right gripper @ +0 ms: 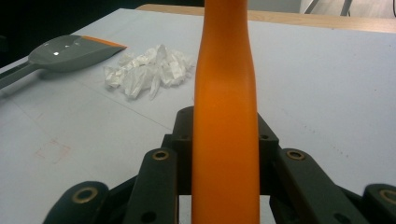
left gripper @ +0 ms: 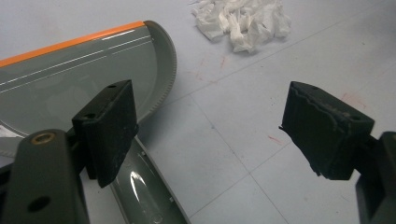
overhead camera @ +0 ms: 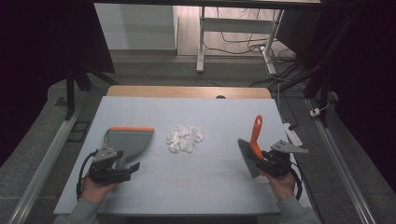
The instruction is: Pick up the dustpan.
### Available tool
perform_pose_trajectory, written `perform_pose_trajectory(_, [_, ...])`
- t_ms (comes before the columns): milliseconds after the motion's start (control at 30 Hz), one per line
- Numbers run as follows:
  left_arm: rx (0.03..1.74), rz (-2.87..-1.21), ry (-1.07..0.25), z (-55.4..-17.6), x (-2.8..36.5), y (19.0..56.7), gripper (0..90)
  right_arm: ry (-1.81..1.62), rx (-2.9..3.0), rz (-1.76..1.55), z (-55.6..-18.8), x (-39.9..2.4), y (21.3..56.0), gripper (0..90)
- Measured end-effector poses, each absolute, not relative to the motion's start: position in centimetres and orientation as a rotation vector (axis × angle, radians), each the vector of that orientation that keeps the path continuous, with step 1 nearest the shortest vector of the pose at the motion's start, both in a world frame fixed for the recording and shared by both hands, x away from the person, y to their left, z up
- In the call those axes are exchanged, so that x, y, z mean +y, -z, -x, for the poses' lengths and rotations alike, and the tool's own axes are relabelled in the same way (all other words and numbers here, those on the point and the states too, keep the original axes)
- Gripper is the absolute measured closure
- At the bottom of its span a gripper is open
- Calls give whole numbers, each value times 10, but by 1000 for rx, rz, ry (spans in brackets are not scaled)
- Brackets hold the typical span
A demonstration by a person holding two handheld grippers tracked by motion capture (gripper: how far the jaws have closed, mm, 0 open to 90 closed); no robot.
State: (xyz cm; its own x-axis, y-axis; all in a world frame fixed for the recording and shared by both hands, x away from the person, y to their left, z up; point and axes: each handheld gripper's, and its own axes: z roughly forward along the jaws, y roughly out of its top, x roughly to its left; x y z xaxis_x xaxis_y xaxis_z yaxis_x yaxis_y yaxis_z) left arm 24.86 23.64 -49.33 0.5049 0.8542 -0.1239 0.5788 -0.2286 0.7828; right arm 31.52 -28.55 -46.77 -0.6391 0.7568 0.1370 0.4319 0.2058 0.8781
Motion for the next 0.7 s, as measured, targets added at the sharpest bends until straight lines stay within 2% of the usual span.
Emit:
perform_pose_trajectory(433, [1195, -1926, -480, -252, 234, 473, 190, -1436, 2167, -1129, -318, -288, 468, 700])
perform_pose_trajectory(700, [1206, -2032, -469, -261, 223, 446, 185, -1452, 2169, -1131, -318, -287, 467, 700])
